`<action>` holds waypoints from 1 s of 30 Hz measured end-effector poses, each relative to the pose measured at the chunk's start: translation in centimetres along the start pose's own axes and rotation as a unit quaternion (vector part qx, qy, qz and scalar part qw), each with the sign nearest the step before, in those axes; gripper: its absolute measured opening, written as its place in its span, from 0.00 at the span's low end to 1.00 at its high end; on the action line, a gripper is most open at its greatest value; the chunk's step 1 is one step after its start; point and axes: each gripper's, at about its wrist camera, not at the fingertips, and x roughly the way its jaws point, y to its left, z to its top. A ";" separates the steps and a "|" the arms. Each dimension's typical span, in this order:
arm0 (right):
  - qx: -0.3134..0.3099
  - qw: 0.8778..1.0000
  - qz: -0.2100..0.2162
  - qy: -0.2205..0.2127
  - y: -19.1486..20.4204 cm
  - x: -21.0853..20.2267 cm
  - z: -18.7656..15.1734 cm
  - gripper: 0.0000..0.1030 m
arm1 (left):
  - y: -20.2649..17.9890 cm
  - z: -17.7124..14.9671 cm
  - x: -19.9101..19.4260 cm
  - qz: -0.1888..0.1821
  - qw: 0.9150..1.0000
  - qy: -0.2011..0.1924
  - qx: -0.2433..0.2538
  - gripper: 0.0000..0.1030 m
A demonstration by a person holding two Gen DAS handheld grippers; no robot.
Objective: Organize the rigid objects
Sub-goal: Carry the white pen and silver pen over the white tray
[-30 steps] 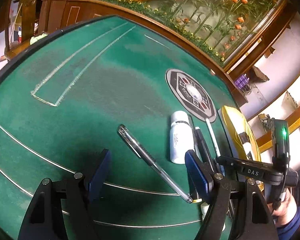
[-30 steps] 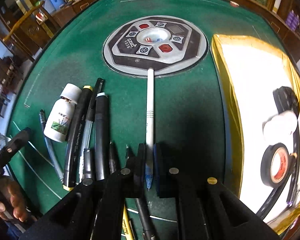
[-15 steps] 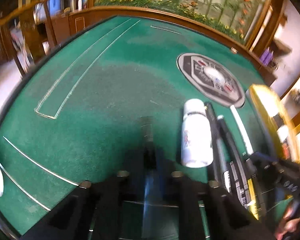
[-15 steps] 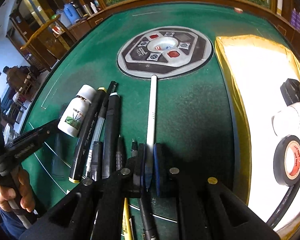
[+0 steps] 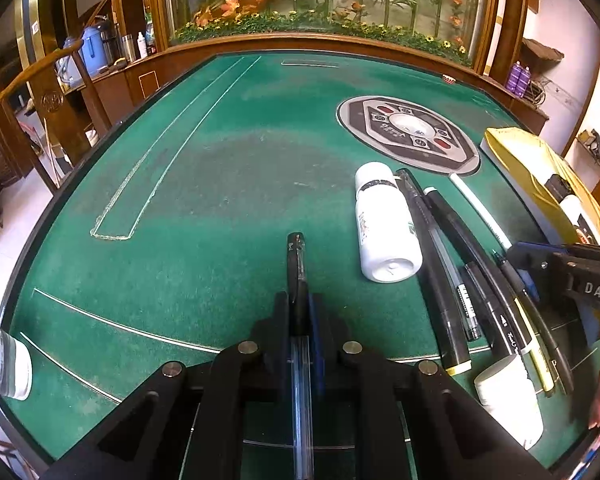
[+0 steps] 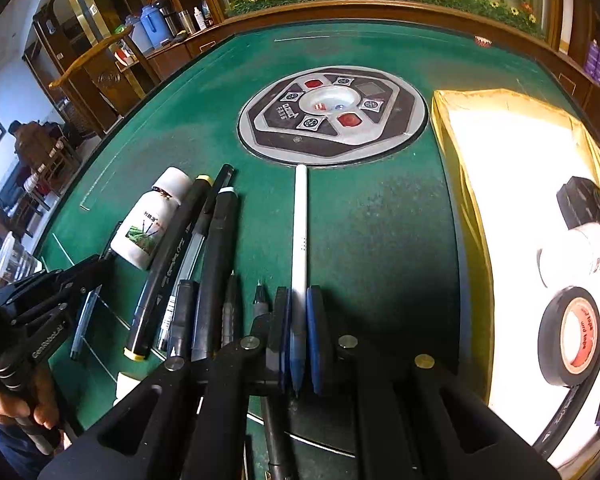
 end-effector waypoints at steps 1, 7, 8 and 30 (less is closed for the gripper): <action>-0.009 1.000 -0.006 -0.002 0.2 0.0 0.0 0.07 | -0.1 0.0 0.0 0.002 1.000 0.001 0.005 0.10; -0.002 0.999 0.010 -0.031 0.3 -0.3 -1.0 0.07 | 0.2 -0.1 -0.1 -0.016 1.000 -0.008 -0.007 0.08; 0.007 0.999 0.029 -0.041 0.2 -0.7 -1.3 0.07 | 0.5 -0.2 -0.3 -0.023 1.000 -0.012 -0.013 0.08; 0.144 0.973 0.031 -0.180 -12.6 -13.2 -6.0 0.07 | -18.4 5.5 -6.0 -0.215 0.975 -0.040 0.050 0.08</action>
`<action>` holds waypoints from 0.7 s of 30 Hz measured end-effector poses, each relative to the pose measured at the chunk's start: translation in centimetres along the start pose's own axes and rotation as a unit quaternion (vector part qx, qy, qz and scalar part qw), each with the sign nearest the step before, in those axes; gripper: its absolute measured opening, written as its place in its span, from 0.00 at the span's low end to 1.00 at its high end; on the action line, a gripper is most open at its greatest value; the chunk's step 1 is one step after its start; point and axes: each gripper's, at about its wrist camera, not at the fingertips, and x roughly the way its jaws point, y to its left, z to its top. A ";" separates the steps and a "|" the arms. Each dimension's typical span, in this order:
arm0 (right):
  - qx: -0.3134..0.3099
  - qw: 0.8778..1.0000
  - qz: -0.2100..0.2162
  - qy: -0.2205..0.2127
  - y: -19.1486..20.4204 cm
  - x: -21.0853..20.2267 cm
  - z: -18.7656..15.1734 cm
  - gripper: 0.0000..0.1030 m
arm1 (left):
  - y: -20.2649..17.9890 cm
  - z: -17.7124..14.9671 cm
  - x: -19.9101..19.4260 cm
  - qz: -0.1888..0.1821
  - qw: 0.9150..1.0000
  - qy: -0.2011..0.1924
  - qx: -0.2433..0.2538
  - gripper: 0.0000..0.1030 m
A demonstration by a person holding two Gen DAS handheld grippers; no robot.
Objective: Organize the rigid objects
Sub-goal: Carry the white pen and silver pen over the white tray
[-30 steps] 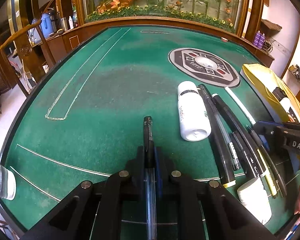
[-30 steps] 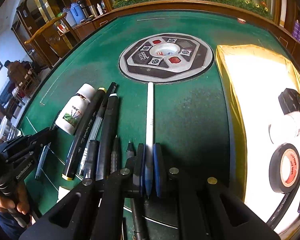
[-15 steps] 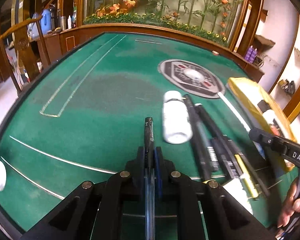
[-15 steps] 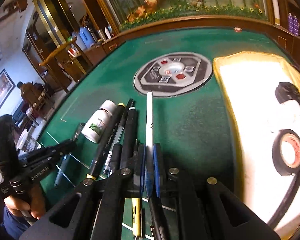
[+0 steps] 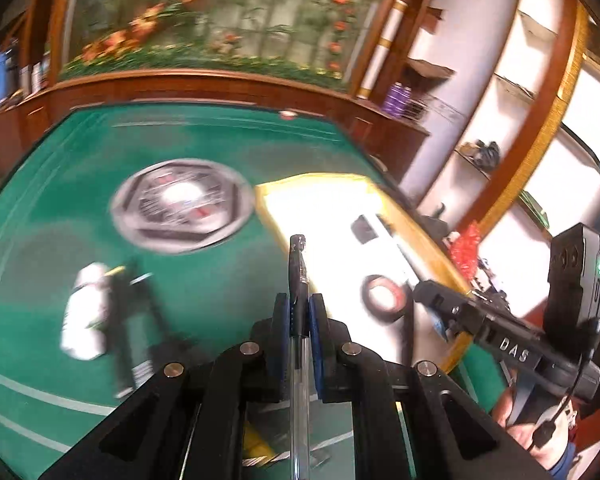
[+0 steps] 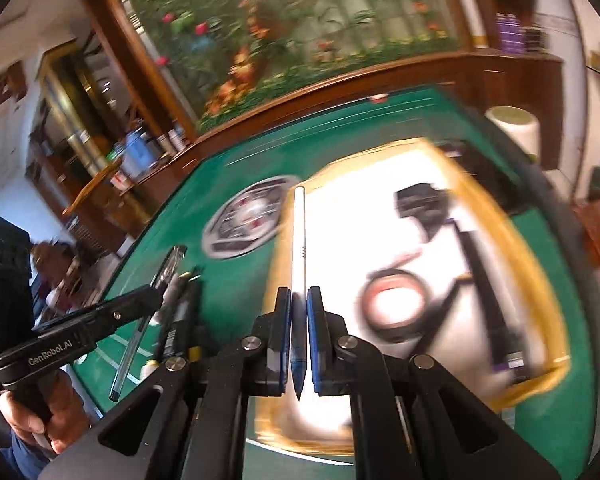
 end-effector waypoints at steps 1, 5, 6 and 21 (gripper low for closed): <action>0.006 1.000 -0.005 -0.002 -0.9 -0.3 0.3 0.07 | -0.8 0.5 0.7 -0.007 1.000 0.005 0.001 0.08; 0.007 0.999 -0.033 0.001 -3.7 -1.1 1.3 0.07 | -4.5 2.1 4.7 -0.035 0.999 0.026 -0.006 0.08; 0.005 0.999 -0.039 0.008 -4.2 -0.8 1.4 0.07 | -5.1 2.3 5.5 -0.037 0.999 0.029 -0.010 0.08; -0.032 0.998 -0.031 0.050 -6.5 1.1 1.4 0.11 | -6.4 0.9 10.6 0.023 0.997 0.072 -0.026 0.15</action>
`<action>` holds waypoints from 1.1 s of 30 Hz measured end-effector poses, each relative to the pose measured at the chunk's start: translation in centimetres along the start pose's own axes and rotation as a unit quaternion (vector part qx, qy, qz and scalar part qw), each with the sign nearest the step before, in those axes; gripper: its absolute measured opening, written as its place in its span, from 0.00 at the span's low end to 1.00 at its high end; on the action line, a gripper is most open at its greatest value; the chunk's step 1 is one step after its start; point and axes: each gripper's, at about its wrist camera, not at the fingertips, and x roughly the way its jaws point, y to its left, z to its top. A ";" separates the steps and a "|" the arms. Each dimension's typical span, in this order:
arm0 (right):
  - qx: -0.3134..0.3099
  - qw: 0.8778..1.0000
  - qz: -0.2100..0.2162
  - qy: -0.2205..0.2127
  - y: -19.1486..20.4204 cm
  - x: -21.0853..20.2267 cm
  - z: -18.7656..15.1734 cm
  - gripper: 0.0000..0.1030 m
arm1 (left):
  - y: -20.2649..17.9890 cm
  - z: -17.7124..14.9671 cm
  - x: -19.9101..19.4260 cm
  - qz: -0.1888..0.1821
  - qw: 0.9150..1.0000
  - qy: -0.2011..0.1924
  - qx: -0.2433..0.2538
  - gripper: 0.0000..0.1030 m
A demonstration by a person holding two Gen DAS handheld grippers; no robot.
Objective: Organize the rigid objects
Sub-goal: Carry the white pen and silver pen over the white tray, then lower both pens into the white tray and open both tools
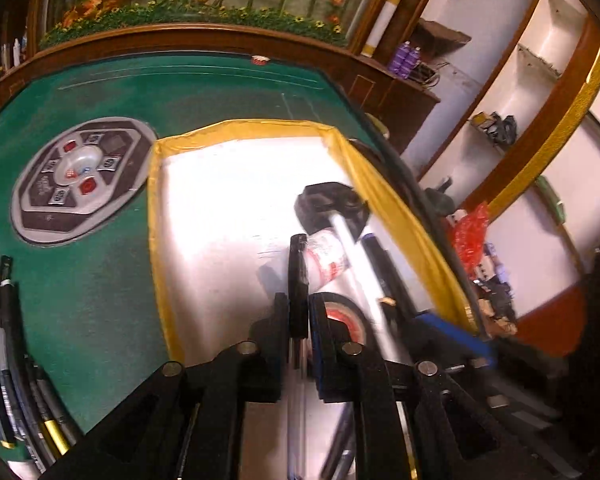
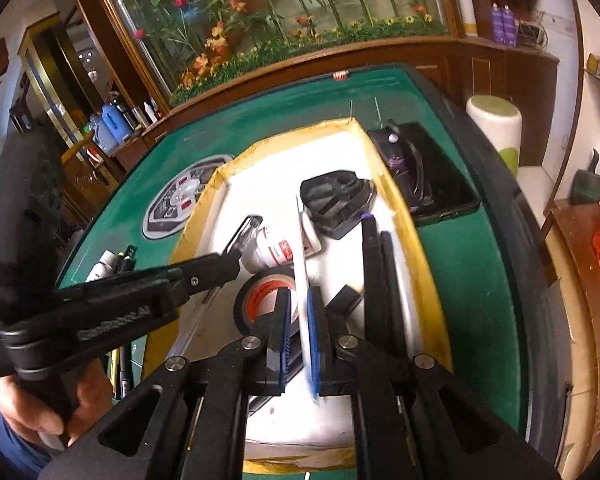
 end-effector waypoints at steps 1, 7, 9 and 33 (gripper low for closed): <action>0.004 1.000 0.005 -0.009 -0.3 -0.6 0.2 0.15 | 0.1 0.0 -0.1 0.003 1.000 0.000 0.004 0.27; -0.003 0.981 -0.137 -0.140 -3.6 -5.2 2.9 0.56 | 0.9 0.3 -3.1 0.069 0.994 -0.077 0.036 0.62; -0.003 0.971 -0.184 -0.155 -4.8 -4.9 3.9 0.56 | 1.4 0.7 -3.0 0.063 0.995 -0.066 0.036 0.64; -0.028 0.943 -0.278 -0.181 -2.8 -8.6 0.2 0.55 | -3.6 -7.0 -9.8 -0.022 0.992 -0.110 0.054 0.64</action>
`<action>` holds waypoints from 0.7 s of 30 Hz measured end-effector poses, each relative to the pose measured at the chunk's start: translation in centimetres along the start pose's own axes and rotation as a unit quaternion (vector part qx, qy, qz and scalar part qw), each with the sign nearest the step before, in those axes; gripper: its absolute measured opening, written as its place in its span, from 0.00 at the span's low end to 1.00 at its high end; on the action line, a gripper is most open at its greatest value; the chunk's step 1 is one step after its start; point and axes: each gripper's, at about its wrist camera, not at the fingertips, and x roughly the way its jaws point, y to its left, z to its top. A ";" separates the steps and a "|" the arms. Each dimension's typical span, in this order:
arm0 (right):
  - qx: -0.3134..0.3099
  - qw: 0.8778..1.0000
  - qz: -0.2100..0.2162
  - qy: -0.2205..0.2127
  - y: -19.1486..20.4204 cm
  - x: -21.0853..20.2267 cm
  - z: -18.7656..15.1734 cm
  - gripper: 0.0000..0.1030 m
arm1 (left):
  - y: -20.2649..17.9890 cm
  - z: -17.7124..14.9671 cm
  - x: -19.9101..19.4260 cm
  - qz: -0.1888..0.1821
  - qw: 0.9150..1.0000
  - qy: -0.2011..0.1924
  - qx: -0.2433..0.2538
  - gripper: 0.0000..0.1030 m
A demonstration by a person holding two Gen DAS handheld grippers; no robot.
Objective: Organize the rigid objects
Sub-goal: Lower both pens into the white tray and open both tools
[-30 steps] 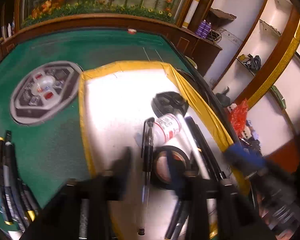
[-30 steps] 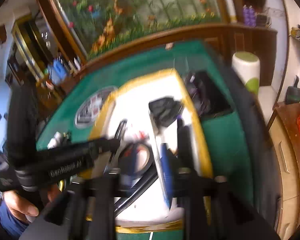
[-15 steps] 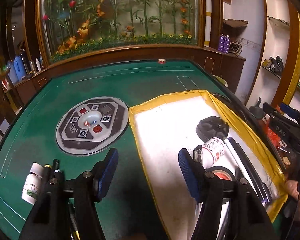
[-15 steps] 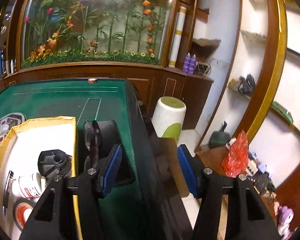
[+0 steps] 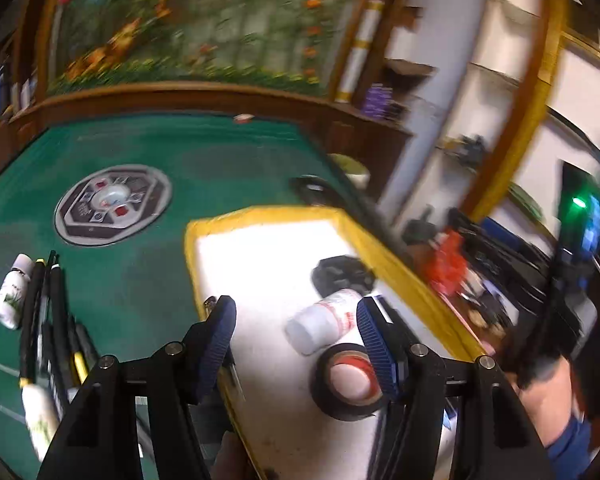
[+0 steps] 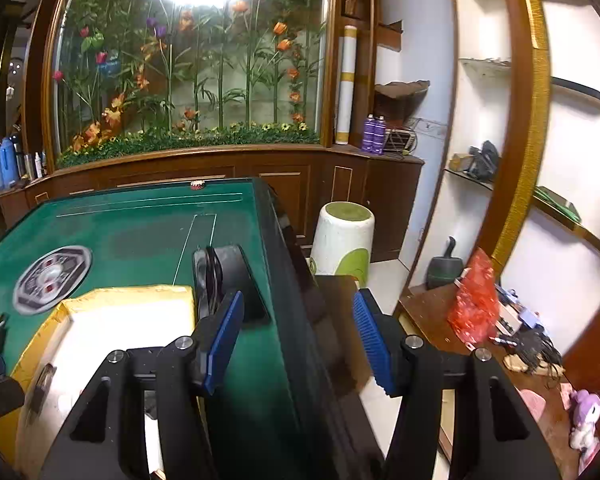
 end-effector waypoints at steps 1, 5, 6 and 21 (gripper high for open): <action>-0.004 1.000 -0.001 0.000 -0.4 -1.2 -0.5 0.55 | -1.2 -1.1 -1.3 -0.009 1.000 -0.009 0.022 0.64; -0.014 0.999 -0.033 -0.002 -2.1 -4.9 -2.9 0.55 | -3.9 -2.4 -1.4 -0.035 0.997 0.004 0.063 0.64; -0.010 0.999 -0.043 -0.002 -2.6 -4.8 -3.0 0.55 | -3.9 -2.4 -0.6 -0.038 0.997 0.012 0.060 0.64; 0.009 0.994 -0.079 0.080 -1.5 10.5 -0.1 0.55 | 1.3 3.0 10.5 0.021 0.998 0.050 -0.042 0.63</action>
